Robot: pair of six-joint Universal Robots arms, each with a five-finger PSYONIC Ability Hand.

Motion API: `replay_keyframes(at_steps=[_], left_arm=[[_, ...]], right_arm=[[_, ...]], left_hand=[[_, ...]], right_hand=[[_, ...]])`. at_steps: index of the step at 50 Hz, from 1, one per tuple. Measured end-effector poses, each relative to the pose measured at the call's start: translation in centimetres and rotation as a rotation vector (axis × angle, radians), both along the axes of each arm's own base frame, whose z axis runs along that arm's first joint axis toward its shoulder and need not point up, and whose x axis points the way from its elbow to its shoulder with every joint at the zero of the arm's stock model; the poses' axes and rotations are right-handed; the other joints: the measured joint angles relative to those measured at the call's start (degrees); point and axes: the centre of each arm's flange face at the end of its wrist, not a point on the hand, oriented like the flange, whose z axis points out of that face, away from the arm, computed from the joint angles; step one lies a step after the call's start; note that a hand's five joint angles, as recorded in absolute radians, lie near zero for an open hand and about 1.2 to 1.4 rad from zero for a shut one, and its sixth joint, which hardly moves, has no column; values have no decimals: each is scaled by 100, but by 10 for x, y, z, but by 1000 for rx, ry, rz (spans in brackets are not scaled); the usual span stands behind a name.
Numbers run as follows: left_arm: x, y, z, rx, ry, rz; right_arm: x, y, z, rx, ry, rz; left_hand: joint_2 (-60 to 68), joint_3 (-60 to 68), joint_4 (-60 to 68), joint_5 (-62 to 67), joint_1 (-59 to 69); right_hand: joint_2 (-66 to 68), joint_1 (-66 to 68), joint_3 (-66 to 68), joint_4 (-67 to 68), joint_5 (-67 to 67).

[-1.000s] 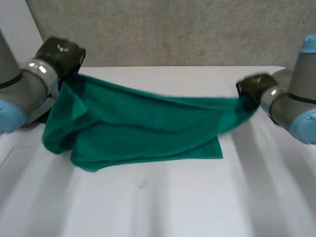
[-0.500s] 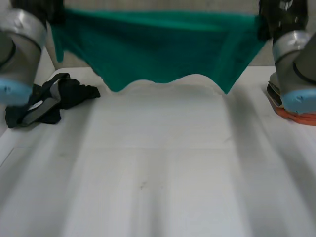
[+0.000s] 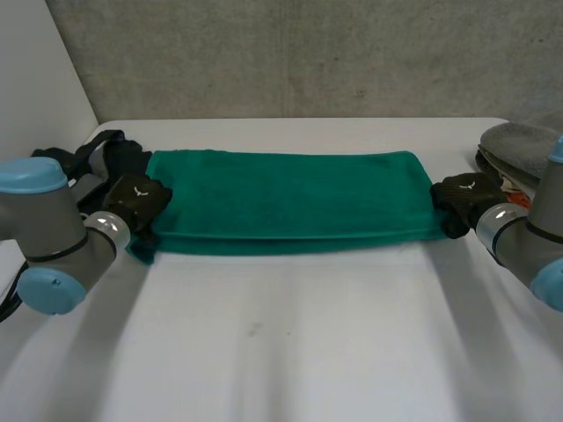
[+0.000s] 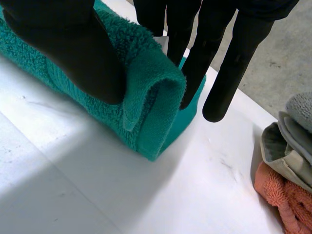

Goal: Fold the laundry.

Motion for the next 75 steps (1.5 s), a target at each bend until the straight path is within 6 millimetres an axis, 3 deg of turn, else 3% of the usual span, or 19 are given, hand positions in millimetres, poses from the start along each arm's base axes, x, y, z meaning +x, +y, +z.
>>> replay_keyframes(at_steps=[7,19,20,22,27,36,41,46,48,53,57,58,60,65,68,69,70,72,75], left_arm=[[1,-3,-3,7,-3,10],[25,3,3,51,-70,85],[27,4,3,53,-75,86],[29,5,4,59,-83,87],[31,13,9,89,-86,72],[37,62,43,238,-125,56],[43,107,58,404,-249,42],[47,131,62,517,-379,-9],[46,130,62,517,-394,-18],[28,102,62,393,-399,-45],[11,74,70,260,-352,-34],[2,55,81,167,-313,-14],[-5,41,94,86,-276,7],[-22,-7,186,-328,-15,118],[-21,-17,241,-542,161,156],[-20,-17,263,-627,237,165],[-18,-17,278,-683,290,168],[-14,-14,304,-781,387,172],[-11,-12,315,-821,440,176]], right_arm=[[-2,1,2,9,8,-7],[-13,-6,11,-1,36,-63],[-13,-5,12,4,37,-64],[-13,-4,12,14,40,-64],[-13,3,13,58,54,-52],[-31,31,28,197,271,42],[-49,55,37,322,481,156],[-58,69,39,416,611,259],[-58,70,38,424,620,269],[-48,64,28,400,632,279],[-34,43,25,285,619,239],[-29,30,30,207,607,202],[-24,16,39,118,586,154],[-16,-43,111,-330,366,-109],[-18,-57,149,-522,217,-198],[-20,-62,177,-656,101,-240],[-21,-63,190,-717,47,-252],[-23,-63,216,-849,-69,-259],[-22,-60,231,-927,-137,-240]], left_hand=[[-599,-617,-635,-650,-507],[-640,-687,-651,-640,-493],[1009,857,921,846,1303],[2492,2336,2411,2327,2842],[3269,3167,3256,3068,3155],[3273,3169,3262,3068,3155],[3273,3169,3263,3068,3155],[3273,3171,3263,3068,3155],[3273,3176,3264,3068,3155],[3274,3176,3264,3068,3155],[3281,3178,3265,3068,3155],[3283,3182,3266,3068,3155],[3284,3183,3266,3068,3155],[3284,3184,3268,3068,3155],[3285,3184,3269,3068,3155],[3285,3185,3269,3068,3155],[3285,3185,3269,3068,3155],[3285,3185,3269,3068,3155],[3285,3185,3269,3068,3155]], right_hand=[[0,0,0,0,0],[0,0,0,0,0],[0,0,0,0,0],[0,0,0,0,0],[0,0,0,0,0],[0,0,0,0,0],[0,0,0,0,0],[0,0,0,0,0],[0,0,0,0,0],[0,0,0,0,1],[0,0,0,0,46],[0,0,0,0,46],[0,0,0,0,46],[0,0,0,0,46],[0,0,0,0,47],[0,0,0,0,46],[0,0,0,1,46],[0,0,0,1,47],[0,0,0,1,50]])
